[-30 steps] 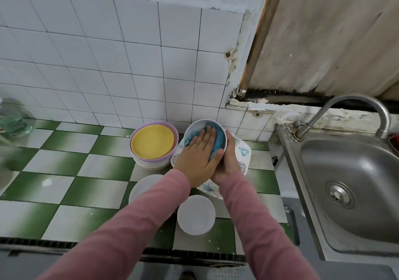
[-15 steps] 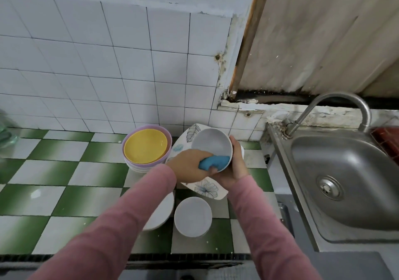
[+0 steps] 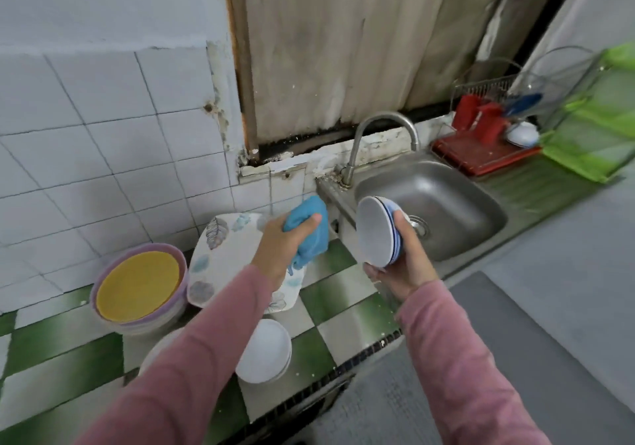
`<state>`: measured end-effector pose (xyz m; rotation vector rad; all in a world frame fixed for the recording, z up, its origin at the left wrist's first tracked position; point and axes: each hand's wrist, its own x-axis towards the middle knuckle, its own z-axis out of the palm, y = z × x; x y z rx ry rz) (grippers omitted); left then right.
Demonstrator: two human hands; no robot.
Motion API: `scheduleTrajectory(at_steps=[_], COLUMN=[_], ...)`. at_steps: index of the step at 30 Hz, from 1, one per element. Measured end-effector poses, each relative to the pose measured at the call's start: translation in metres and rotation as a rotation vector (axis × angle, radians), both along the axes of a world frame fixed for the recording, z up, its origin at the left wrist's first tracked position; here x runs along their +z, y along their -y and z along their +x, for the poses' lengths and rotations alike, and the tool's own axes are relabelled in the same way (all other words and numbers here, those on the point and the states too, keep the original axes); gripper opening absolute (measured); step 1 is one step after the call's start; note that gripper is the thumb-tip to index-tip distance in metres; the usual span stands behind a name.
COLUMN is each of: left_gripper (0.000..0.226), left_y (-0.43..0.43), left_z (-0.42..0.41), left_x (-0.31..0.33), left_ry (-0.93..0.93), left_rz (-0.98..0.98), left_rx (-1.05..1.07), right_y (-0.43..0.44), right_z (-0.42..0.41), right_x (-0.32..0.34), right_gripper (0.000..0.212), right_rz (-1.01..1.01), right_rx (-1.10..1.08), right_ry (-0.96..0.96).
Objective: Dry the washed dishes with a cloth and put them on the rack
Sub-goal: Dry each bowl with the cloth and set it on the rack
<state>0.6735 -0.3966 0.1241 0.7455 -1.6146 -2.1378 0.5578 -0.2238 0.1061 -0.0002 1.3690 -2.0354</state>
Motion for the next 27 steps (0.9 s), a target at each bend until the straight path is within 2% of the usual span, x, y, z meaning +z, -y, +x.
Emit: scheduleTrajectory(at_steps=[2, 7, 14, 17, 21, 24, 27], left_gripper=[0.019, 0.010, 0.013, 0.008, 0.011, 0.019, 0.018], left_y=[-0.029, -0.116, -0.247, -0.309, -0.390, -0.445, -0.486], left_z=[-0.024, -0.081, -0.170, -0.217, -0.282, -0.326, -0.364], left_x=[0.000, 0.006, 0.024, 0.029, 0.032, 0.037, 0.037], left_ry=[0.001, 0.004, -0.039, -0.073, -0.089, -0.104, -0.109], left_rz=[0.004, 0.016, -0.119, -0.117, -0.122, -0.129, -0.148], left_rx=[-0.070, -0.221, -0.409, -0.477, -0.512, -0.540, -0.550], right_y=[-0.033, -0.120, -0.251, -0.310, -0.387, -0.437, -0.474], right_z=[-0.003, -0.016, -0.057, -0.088, -0.135, -0.170, -0.207], right_x=[0.003, 0.009, 0.024, 0.032, 0.042, 0.046, 0.047], right_gripper=[0.089, 0.104, 0.086, 0.091, 0.081, 0.083, 0.079], right_rz=[0.099, 0.152, 0.253, 0.294, 0.332, 0.372, 0.393], right_rx=[-0.103, -0.322, -0.619, -0.705, -0.741, -0.755, -0.744], right_ry=[-0.070, -0.210, -0.372, -0.427, -0.468, -0.503, -0.530])
